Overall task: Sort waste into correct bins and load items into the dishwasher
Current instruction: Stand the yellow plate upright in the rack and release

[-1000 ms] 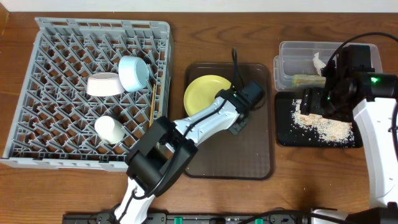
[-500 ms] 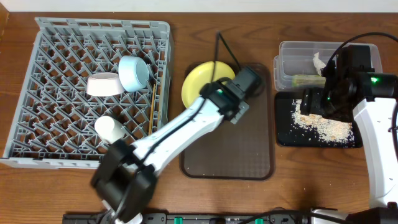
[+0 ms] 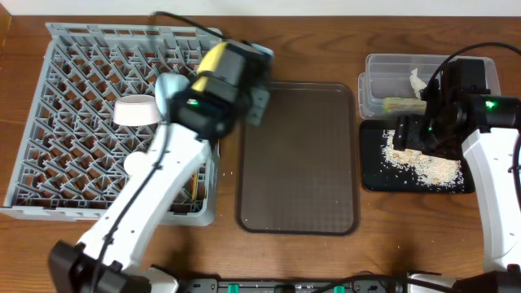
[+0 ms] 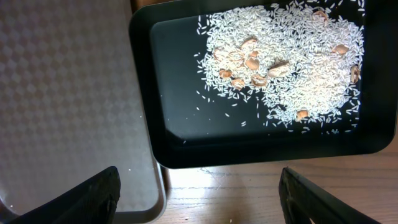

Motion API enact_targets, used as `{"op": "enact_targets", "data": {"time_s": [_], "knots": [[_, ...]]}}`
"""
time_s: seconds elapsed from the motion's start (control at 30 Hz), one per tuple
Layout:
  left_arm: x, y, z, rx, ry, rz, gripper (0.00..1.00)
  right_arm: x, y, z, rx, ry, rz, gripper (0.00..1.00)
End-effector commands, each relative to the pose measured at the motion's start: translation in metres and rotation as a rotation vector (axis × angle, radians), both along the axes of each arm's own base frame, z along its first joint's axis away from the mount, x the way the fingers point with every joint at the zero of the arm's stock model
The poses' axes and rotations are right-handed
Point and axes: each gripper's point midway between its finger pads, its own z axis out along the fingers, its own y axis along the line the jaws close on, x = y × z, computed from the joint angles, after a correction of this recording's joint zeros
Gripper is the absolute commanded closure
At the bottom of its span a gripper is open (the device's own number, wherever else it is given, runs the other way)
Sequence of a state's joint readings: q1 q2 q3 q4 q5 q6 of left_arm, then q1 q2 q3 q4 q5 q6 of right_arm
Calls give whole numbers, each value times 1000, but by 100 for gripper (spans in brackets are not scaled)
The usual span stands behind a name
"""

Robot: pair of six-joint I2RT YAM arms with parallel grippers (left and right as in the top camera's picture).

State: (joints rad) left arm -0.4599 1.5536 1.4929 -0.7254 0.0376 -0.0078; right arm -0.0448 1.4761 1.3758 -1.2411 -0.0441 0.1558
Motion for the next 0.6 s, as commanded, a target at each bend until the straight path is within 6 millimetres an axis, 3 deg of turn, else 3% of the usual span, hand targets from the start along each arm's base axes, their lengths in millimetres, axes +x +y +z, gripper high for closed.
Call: {"op": "enact_targets", "data": {"time_s": [0.0, 0.17, 0.33, 0.57], "knots": [[-6, -8, 17, -218, 67, -64, 92, 3, -4, 9, -11, -28, -10, 20], [-3, 7, 26, -382, 125, -67, 92, 3, -4, 9, -11, -28, -10, 20], [6, 34, 30, -482, 162, 28, 92, 3, -4, 9, -11, -28, -10, 20], [11, 47, 20, -530, 213, 78, 92, 3, -4, 9, -11, -28, -10, 20]]}}
